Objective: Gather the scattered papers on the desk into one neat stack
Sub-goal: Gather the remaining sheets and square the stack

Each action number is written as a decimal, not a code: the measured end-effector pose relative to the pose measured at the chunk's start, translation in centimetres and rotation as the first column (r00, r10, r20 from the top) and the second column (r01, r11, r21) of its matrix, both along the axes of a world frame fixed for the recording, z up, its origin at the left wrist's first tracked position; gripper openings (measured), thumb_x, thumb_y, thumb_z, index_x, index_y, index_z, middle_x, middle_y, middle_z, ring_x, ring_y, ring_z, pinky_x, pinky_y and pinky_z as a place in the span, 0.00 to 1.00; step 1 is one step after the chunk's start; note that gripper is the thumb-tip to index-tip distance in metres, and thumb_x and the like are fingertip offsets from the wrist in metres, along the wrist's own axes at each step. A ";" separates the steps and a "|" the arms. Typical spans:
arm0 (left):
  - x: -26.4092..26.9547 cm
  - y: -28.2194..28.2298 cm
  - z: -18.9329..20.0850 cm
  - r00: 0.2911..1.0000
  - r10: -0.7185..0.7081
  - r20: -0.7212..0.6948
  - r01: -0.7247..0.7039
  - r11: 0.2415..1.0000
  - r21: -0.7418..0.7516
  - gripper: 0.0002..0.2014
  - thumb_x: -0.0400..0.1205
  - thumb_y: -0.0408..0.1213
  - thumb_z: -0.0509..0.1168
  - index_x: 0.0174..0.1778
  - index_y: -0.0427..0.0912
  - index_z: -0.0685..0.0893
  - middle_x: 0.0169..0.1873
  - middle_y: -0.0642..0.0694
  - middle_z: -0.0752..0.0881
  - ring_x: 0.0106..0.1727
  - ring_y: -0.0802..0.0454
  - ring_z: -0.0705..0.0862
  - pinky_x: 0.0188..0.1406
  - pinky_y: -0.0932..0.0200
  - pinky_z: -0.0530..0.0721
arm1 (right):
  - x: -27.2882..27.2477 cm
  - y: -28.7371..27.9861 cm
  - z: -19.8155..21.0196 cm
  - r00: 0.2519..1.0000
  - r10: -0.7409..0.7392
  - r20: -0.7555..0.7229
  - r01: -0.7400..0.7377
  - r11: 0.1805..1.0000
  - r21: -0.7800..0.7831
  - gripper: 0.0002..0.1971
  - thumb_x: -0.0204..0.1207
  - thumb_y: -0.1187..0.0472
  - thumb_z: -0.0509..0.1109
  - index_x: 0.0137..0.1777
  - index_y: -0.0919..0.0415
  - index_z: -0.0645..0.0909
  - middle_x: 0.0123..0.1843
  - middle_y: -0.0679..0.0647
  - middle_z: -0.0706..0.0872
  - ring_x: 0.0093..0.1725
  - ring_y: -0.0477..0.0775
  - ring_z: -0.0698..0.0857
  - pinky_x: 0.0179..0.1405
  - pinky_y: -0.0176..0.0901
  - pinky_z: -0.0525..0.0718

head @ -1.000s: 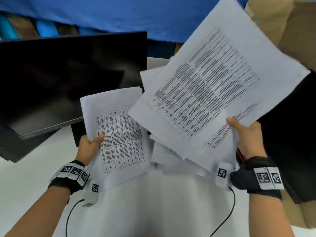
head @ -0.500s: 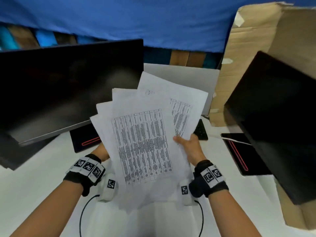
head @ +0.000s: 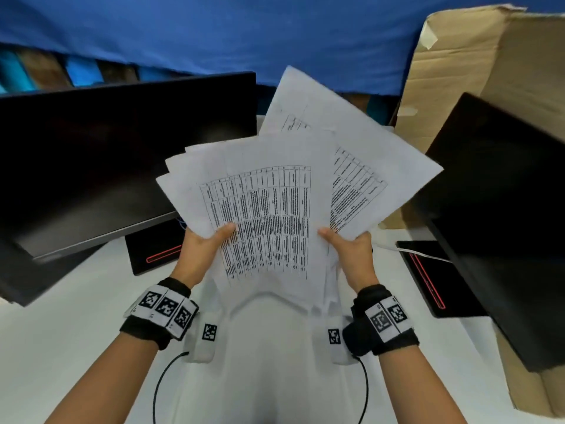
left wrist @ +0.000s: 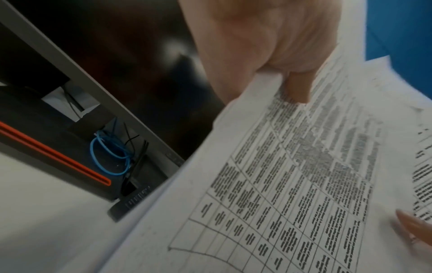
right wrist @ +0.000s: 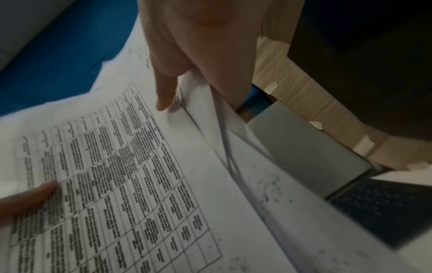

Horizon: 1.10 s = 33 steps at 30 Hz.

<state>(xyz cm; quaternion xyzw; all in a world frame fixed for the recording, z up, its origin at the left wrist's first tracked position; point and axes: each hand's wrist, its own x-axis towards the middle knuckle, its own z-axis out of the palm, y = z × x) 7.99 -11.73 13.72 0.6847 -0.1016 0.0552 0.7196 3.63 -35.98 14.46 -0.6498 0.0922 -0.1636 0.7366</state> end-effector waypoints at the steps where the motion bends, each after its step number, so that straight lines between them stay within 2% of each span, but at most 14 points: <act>1: -0.1 0.1 0.2 1.000 -0.013 0.013 0.013 1.000 -0.003 0.20 0.74 0.29 0.68 0.55 0.57 0.77 0.43 0.73 0.88 0.50 0.78 0.83 0.46 0.81 0.79 | -0.1 -0.2 0.2 0.999 0.033 0.027 -0.032 0.999 -0.026 0.16 0.67 0.76 0.73 0.44 0.52 0.81 0.44 0.44 0.87 0.40 0.32 0.88 0.48 0.31 0.86; 3: -0.2 0.1 0.0 0.998 -0.058 0.012 0.058 0.998 -0.005 0.20 0.68 0.36 0.73 0.54 0.56 0.78 0.44 0.73 0.88 0.51 0.74 0.84 0.46 0.79 0.80 | 0.0 -0.5 0.1 0.996 0.091 0.015 -0.089 0.991 -0.104 0.20 0.66 0.75 0.75 0.48 0.50 0.80 0.47 0.43 0.87 0.44 0.32 0.87 0.50 0.29 0.85; 5: -0.4 0.1 -0.7 0.995 -0.094 -0.026 0.095 0.995 0.025 0.23 0.62 0.41 0.75 0.53 0.56 0.79 0.45 0.70 0.89 0.51 0.71 0.85 0.48 0.76 0.82 | 0.0 -0.6 -0.6 0.993 0.110 -0.042 -0.115 0.983 -0.143 0.21 0.65 0.74 0.76 0.53 0.52 0.79 0.49 0.43 0.86 0.48 0.34 0.86 0.56 0.34 0.84; 6: -0.4 0.0 -1.1 0.994 -0.102 -0.044 0.103 0.994 0.034 0.22 0.64 0.38 0.75 0.52 0.57 0.78 0.44 0.71 0.89 0.50 0.72 0.86 0.49 0.74 0.83 | 0.0 -0.6 -1.0 0.992 0.113 -0.063 -0.121 0.982 -0.147 0.22 0.65 0.73 0.76 0.56 0.54 0.78 0.50 0.43 0.85 0.49 0.35 0.85 0.57 0.35 0.84; 9: -0.3 -0.2 -1.7 0.993 -0.107 -0.058 0.110 0.992 0.064 0.23 0.70 0.25 0.71 0.50 0.59 0.78 0.42 0.72 0.89 0.48 0.72 0.86 0.48 0.72 0.84 | 0.2 -0.7 -1.8 0.990 0.115 -0.080 -0.126 0.982 -0.141 0.24 0.65 0.74 0.76 0.57 0.54 0.75 0.51 0.42 0.84 0.51 0.34 0.82 0.52 0.25 0.83; 12: -0.2 0.0 -1.1 0.990 -0.135 -0.037 0.137 0.987 0.079 0.23 0.70 0.24 0.71 0.48 0.60 0.78 0.39 0.73 0.88 0.45 0.74 0.86 0.41 0.78 0.82 | 0.5 -0.9 -1.3 0.987 0.130 -0.096 -0.145 0.975 -0.166 0.23 0.64 0.73 0.77 0.56 0.54 0.77 0.51 0.44 0.85 0.52 0.38 0.84 0.54 0.30 0.83; 13: -0.3 0.2 -0.7 0.987 -0.153 -0.037 0.156 0.986 0.067 0.22 0.68 0.27 0.73 0.47 0.60 0.79 0.39 0.73 0.89 0.45 0.74 0.86 0.40 0.78 0.81 | 0.5 -1.0 -1.0 0.985 0.144 -0.094 -0.158 0.973 -0.170 0.22 0.63 0.73 0.77 0.54 0.54 0.79 0.50 0.44 0.86 0.50 0.38 0.85 0.54 0.32 0.84; 15: -0.4 0.5 -0.1 0.975 -0.219 -0.040 0.220 0.975 0.031 0.18 0.60 0.42 0.78 0.44 0.60 0.84 0.39 0.68 0.90 0.44 0.70 0.88 0.39 0.76 0.83 | 0.5 -1.0 -0.3 0.980 0.183 -0.077 -0.193 0.969 -0.157 0.19 0.63 0.75 0.76 0.48 0.51 0.82 0.45 0.42 0.88 0.45 0.35 0.88 0.49 0.30 0.85; 18: -0.5 0.7 0.3 0.959 -0.279 -0.046 0.279 0.960 -0.010 0.25 0.49 0.57 0.80 0.44 0.63 0.88 0.42 0.62 0.92 0.46 0.64 0.89 0.42 0.71 0.85 | 0.6 -0.8 0.7 0.968 0.247 -0.051 -0.252 0.955 -0.158 0.18 0.65 0.74 0.75 0.48 0.52 0.83 0.39 0.39 0.91 0.44 0.35 0.88 0.45 0.30 0.85; 22: -0.1 1.0 0.4 0.960 -0.278 -0.022 0.277 0.960 -0.049 0.31 0.50 0.59 0.79 0.49 0.55 0.85 0.45 0.58 0.92 0.50 0.59 0.89 0.46 0.66 0.86 | 0.8 -0.5 2.2 0.973 0.226 -0.040 -0.229 0.963 -0.139 0.24 0.61 0.68 0.79 0.59 0.60 0.80 0.48 0.47 0.89 0.47 0.42 0.88 0.47 0.40 0.86; 25: 0.2 1.4 0.1 0.958 -0.283 -0.038 0.280 0.957 -0.072 0.30 0.49 0.59 0.79 0.47 0.55 0.86 0.44 0.57 0.92 0.48 0.58 0.90 0.44 0.63 0.88 | 0.7 -0.5 2.4 0.973 0.226 -0.037 -0.229 0.965 -0.132 0.32 0.50 0.56 0.82 0.58 0.51 0.77 0.55 0.52 0.86 0.53 0.47 0.86 0.50 0.42 0.88; 28: 0.1 1.5 -0.3 0.949 -0.307 -0.072 0.303 0.951 -0.070 0.28 0.48 0.60 0.79 0.44 0.59 0.88 0.43 0.58 0.92 0.46 0.59 0.90 0.43 0.62 0.88 | 0.4 -0.4 1.1 0.958 0.257 -0.129 -0.272 0.955 -0.117 0.35 0.44 0.50 0.85 0.55 0.51 0.79 0.53 0.48 0.88 0.52 0.45 0.87 0.54 0.43 0.87; 30: -0.1 1.0 -0.5 0.947 -0.308 -0.091 0.307 0.951 -0.022 0.32 0.47 0.62 0.79 0.47 0.56 0.86 0.43 0.60 0.92 0.48 0.60 0.89 0.47 0.64 0.88 | 0.1 0.1 0.0 0.953 0.243 -0.181 -0.270 0.952 -0.142 0.21 0.56 0.59 0.83 0.48 0.49 0.82 0.48 0.46 0.88 0.49 0.42 0.87 0.63 0.53 0.83; 33: -0.4 0.4 0.3 0.961 -0.272 -0.042 0.272 0.962 -0.005 0.32 0.48 0.61 0.79 0.48 0.57 0.84 0.44 0.62 0.91 0.49 0.63 0.88 0.46 0.68 0.86 | -0.3 0.7 0.2 0.974 0.178 -0.138 -0.197 0.970 -0.145 0.17 0.63 0.71 0.77 0.44 0.48 0.82 0.46 0.46 0.88 0.48 0.43 0.87 0.62 0.53 0.83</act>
